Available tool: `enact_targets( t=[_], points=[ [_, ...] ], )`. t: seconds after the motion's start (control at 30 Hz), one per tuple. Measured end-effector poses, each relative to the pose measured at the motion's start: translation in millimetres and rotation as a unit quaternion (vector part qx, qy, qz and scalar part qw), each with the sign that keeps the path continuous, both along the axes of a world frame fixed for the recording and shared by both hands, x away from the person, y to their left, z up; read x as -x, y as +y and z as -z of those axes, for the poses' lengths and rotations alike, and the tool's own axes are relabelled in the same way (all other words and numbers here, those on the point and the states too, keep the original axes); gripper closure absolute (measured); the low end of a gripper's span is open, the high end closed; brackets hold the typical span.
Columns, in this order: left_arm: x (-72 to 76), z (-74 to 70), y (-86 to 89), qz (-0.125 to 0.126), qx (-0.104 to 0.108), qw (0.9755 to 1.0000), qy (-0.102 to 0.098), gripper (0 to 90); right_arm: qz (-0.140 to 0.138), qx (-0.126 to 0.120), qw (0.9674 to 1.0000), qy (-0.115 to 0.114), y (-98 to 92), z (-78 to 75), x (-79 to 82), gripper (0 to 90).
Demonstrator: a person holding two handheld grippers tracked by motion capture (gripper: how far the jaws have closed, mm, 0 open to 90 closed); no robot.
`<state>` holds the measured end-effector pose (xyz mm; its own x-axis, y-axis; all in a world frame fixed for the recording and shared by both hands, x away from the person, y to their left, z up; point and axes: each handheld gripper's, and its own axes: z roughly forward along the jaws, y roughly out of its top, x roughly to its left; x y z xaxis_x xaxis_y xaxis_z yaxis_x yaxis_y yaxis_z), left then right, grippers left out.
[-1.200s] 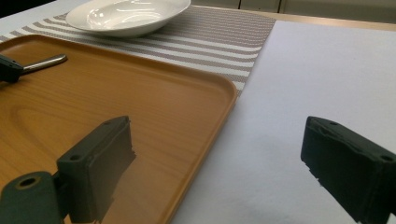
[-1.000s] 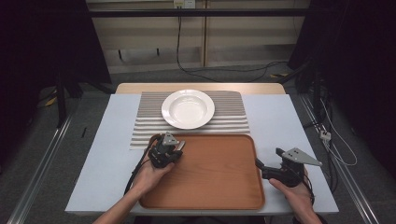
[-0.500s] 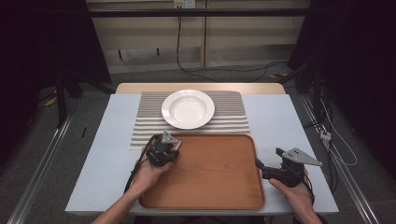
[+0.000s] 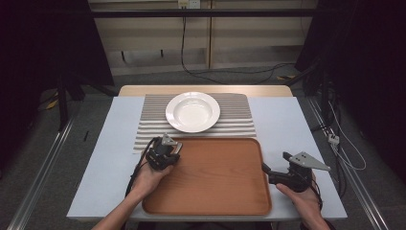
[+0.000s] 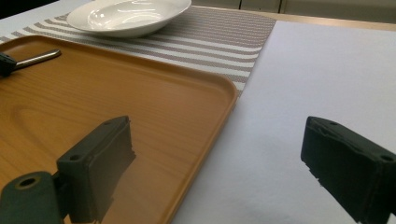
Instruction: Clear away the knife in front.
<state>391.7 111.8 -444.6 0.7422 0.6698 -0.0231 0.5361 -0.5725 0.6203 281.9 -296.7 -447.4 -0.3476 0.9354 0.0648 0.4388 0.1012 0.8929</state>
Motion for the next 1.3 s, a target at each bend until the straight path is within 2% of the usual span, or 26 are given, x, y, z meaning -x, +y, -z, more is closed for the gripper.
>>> enact_targets(
  t=[0.13,0.17,0.23,0.43,0.67,0.77,0.83,1.0,1.3],
  points=[
    [-0.7,-0.1,3.1,-0.003,0.002,1.0000,0.004,90.0,0.000,0.000,1.0000,0.000,0.1,0.0,0.0,8.7],
    [0.0,-0.1,2.9,-0.010,-0.002,0.9999,0.000,90.0,0.000,0.000,1.0000,0.000,0.1,0.0,0.0,8.7],
    [-1.1,-0.5,4.6,-0.005,0.002,1.0000,0.007,90.0,0.000,0.000,1.0000,0.000,0.0,0.0,-0.1,8.7],
    [-3.0,-0.5,11.3,-0.014,0.004,0.9998,0.011,90.0,0.001,0.000,1.0000,0.000,0.0,0.0,-0.1,8.7],
    [-3.3,-1.4,15.0,-0.014,-0.002,0.9998,0.011,90.0,0.000,0.000,1.0000,0.000,0.2,0.0,-0.3,8.7],
    [-4.1,-2.6,18.3,-0.021,-0.008,0.9996,0.016,90.0,0.001,0.000,1.0000,0.001,0.2,0.1,-0.2,8.7],
    [-4.6,-2.3,21.4,-0.025,-0.004,0.9995,0.020,90.0,0.001,0.000,1.0000,0.000,0.0,0.1,-0.3,8.7],
    [-3.6,-2.8,23.0,-0.028,-0.012,0.9994,0.014,90.0,0.001,0.000,1.0000,0.001,0.5,0.2,-1.1,8.7],
    [-4.3,-3.1,30.6,-0.038,-0.011,0.9990,0.020,90.0,-0.003,0.000,1.0000,0.000,1.1,-0.1,-1.6,8.7]
  ],
)
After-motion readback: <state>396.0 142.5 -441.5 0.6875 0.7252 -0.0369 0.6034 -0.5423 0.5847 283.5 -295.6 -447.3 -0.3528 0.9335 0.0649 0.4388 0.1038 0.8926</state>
